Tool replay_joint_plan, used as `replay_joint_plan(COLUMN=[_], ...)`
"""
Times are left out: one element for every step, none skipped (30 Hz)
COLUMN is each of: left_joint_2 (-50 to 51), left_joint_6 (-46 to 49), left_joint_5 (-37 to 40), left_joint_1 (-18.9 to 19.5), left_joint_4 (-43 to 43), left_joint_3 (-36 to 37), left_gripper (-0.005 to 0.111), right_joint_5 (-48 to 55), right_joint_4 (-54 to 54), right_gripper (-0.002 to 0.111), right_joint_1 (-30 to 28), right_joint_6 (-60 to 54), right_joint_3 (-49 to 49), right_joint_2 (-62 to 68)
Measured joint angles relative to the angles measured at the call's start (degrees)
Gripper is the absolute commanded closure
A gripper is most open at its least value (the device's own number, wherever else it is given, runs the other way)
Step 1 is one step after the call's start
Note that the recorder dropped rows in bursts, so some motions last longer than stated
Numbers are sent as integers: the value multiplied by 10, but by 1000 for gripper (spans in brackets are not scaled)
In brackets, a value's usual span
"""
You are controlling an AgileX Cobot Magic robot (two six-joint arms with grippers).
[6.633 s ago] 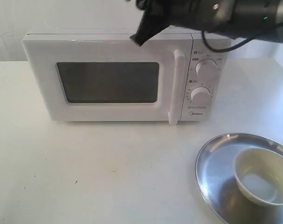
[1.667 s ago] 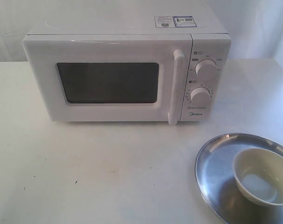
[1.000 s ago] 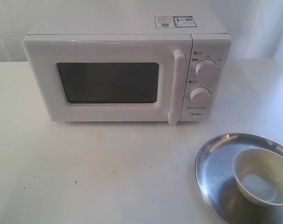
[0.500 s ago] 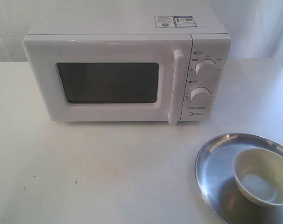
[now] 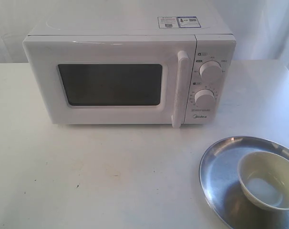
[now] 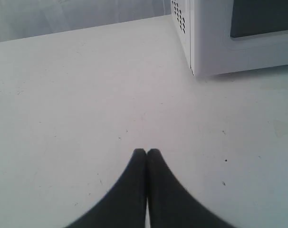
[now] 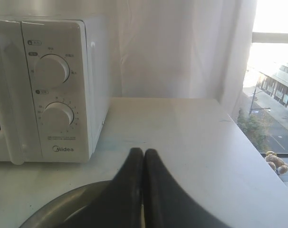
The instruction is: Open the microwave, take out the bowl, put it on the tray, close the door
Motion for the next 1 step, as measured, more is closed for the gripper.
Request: replay_joint_plan(left_joint_2=[0], left_joint_6=[0], left_joint_5=[0], left_joint_1=[0], left_joint_4=[0], left_joint_3=[0], left_gripper=[107], right_joint_5=[0], right_joint_4=[0], right_gripper=[108], right_joint_1=[0], right_joint_6=[0], right_joint_3=[0], right_joint_2=[0])
